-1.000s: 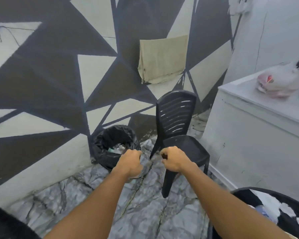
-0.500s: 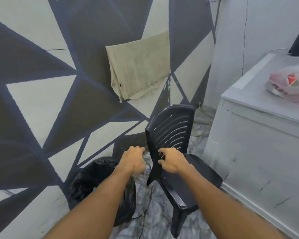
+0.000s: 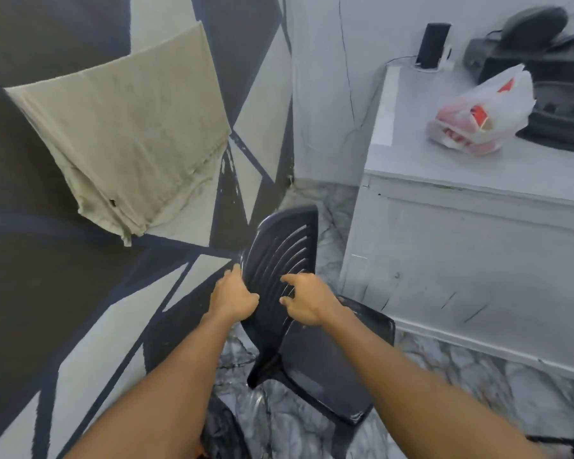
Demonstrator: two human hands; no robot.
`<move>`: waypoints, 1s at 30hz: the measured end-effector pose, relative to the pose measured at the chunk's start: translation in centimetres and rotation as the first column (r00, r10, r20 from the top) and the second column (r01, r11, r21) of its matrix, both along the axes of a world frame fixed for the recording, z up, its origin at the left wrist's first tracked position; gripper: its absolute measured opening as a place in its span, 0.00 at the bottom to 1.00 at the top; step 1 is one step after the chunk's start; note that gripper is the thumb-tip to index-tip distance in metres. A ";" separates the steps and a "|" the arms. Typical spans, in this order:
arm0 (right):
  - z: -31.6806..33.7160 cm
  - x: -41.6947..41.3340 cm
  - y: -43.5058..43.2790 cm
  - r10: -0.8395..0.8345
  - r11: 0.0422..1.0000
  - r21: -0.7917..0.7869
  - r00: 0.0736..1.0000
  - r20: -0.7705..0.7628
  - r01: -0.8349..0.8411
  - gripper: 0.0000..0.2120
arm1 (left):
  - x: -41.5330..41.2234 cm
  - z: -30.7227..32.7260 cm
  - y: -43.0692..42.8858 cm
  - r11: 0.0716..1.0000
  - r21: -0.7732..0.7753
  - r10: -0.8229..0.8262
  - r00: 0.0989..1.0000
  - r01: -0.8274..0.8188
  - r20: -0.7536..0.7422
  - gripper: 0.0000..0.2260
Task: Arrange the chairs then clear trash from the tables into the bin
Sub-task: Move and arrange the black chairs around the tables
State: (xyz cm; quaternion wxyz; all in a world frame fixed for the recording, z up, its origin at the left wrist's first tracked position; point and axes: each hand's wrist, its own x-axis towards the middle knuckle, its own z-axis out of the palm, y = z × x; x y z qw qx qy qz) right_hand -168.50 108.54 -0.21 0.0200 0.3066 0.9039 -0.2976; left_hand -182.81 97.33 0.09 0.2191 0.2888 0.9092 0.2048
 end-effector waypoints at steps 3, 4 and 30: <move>-1.1 -2.6 -0.6 -0.042 0.999 -0.005 0.997 0.059 0.043 0.27 | -2.3 -1.9 1.0 1.000 -0.015 -0.013 0.996 0.015 0.086 0.35; -1.4 -3.5 -0.9 -0.051 0.999 0.004 0.997 0.063 0.051 0.27 | -2.8 -2.3 1.1 0.999 -0.015 -0.042 0.995 0.044 0.087 0.35; 2.3 16.9 -2.1 -0.744 0.657 -0.483 0.601 -0.293 0.579 0.11 | 13.0 11.0 15.8 0.364 -0.010 -0.897 0.347 0.931 -0.274 0.15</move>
